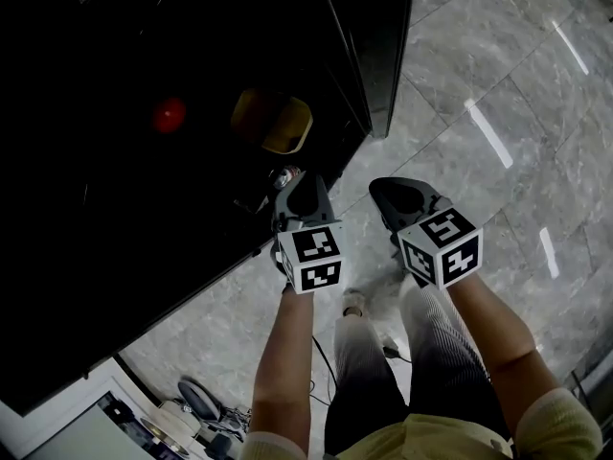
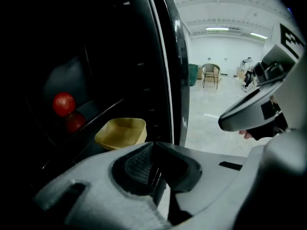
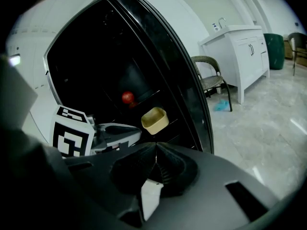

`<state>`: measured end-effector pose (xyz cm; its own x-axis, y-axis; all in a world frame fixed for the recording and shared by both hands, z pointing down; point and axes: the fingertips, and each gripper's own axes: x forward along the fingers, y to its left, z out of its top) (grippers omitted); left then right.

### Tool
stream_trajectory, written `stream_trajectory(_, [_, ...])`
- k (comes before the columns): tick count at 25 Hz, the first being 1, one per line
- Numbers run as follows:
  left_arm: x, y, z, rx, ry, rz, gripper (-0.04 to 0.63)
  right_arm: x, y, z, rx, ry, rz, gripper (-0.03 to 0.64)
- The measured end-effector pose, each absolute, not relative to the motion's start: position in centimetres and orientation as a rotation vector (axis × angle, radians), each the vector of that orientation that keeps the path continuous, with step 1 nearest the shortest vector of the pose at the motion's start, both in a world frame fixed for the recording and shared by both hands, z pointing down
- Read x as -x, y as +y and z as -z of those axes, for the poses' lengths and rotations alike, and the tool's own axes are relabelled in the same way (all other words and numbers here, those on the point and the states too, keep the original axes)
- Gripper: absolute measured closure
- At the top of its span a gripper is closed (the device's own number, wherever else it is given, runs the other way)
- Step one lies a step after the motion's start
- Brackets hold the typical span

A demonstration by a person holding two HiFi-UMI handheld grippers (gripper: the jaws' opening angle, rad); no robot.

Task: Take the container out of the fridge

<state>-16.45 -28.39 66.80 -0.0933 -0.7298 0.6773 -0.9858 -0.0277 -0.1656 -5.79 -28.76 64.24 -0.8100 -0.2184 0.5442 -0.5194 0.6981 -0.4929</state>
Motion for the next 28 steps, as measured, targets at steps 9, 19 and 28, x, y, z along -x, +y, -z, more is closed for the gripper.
stream_trajectory(9, [19.3,-30.7,-67.6,-1.785,-1.922,-0.934,0.569,6.6,-27.8,-66.9,-0.557,-2.431,-0.924,0.588])
stream_trajectory(19, [20.8,-32.4,-69.1,-1.791,-1.898,-1.065,0.555,6.3,-27.4,-68.7,-0.543,-2.399,-0.900,0.588])
stream_trajectory(28, [20.6,-33.5,-70.9,-1.795,-1.767,-1.243,0.451,5.4,-27.8,-70.1,-0.576,-2.368,-0.870,0.589])
